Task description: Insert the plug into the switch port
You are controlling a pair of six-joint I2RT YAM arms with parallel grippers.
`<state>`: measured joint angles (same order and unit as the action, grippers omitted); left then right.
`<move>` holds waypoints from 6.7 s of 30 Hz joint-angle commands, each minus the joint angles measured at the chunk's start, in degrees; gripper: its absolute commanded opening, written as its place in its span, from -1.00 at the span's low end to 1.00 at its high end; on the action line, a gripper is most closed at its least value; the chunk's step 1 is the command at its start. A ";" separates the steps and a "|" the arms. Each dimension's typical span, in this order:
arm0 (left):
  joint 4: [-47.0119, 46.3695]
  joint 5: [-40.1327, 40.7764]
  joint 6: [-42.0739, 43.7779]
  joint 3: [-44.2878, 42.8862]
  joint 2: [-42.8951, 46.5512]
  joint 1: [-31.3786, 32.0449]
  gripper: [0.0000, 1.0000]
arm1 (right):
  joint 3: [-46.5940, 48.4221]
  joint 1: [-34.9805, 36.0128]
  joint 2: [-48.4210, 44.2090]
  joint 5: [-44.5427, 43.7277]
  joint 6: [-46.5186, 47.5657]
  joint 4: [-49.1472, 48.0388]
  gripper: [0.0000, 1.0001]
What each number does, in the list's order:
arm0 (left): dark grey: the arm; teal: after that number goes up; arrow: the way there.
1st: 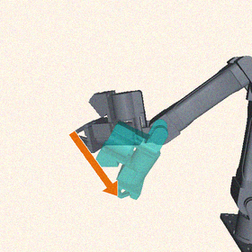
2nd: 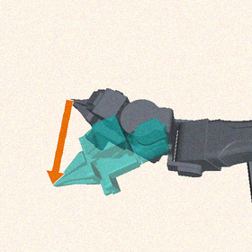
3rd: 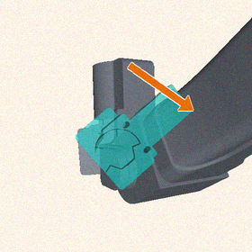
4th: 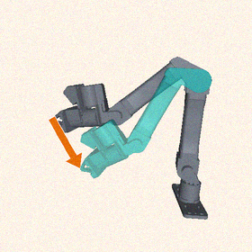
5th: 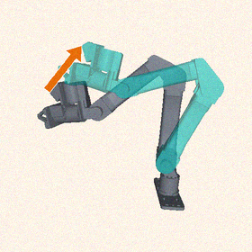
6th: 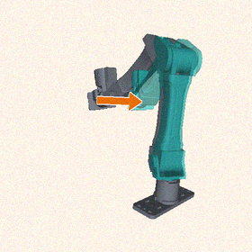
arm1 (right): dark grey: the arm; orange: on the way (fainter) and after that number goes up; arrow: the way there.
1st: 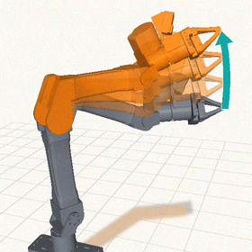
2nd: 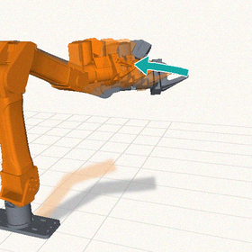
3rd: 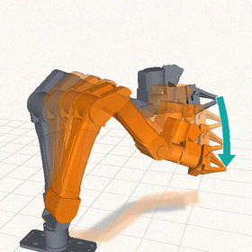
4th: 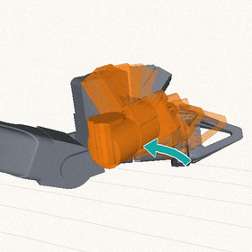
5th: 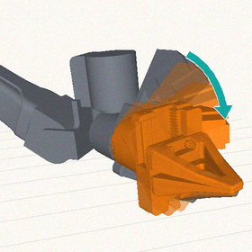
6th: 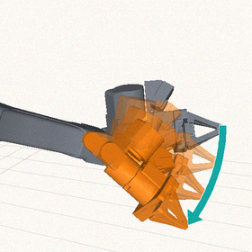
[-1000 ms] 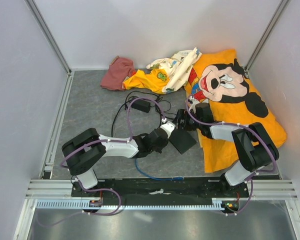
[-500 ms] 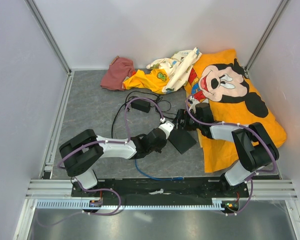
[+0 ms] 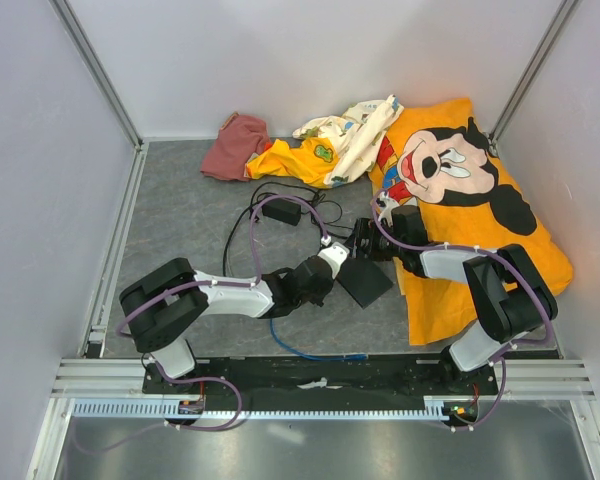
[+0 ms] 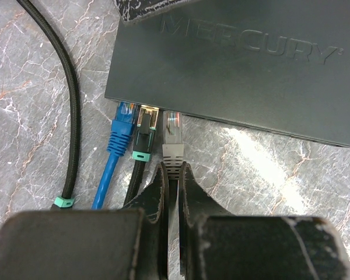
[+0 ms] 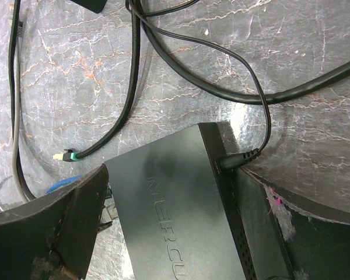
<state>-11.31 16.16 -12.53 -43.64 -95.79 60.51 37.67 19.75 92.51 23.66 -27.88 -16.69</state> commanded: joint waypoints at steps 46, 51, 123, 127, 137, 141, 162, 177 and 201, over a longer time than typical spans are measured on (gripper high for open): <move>-19.80 5.55 1.81 -6.99 -4.49 -2.50 -0.97 | -8.23 10.48 5.31 14.04 -8.77 -1.24 0.83; -20.68 4.67 0.41 -8.48 -3.97 -4.34 -0.97 | -9.37 11.63 4.87 14.13 -9.82 -2.03 0.83; 33.89 3.95 2.96 -42.77 -21.21 -30.71 0.60 | 3.28 3.81 -18.16 -22.08 11.44 14.40 0.96; 35.04 10.27 -0.38 -33.46 -16.38 -32.38 0.58 | 3.81 3.89 -16.84 -21.20 11.09 13.61 0.96; 35.66 16.98 -9.62 -17.88 2.07 -40.30 0.58 | 5.57 3.89 -12.09 -15.75 8.81 9.48 0.96; 33.47 5.24 -7.16 -19.64 7.45 -40.21 0.59 | 4.96 3.90 -12.88 -14.79 9.33 9.31 0.96; 33.98 0.63 -4.34 -43.72 -21.01 -44.07 0.01 | 3.20 4.07 -13.94 -13.56 10.21 8.95 0.96; 35.83 -2.73 -3.99 -43.81 -23.14 -44.60 -0.97 | 2.94 3.98 -13.67 -13.03 10.12 8.43 0.96; 28.22 35.33 34.74 -53.93 13.43 -43.28 -0.97 | 1.97 3.98 -19.46 -9.60 8.98 10.01 0.96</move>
<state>22.46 46.78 13.30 -97.56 -84.33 16.82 40.12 23.77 75.92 12.14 -18.39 -6.37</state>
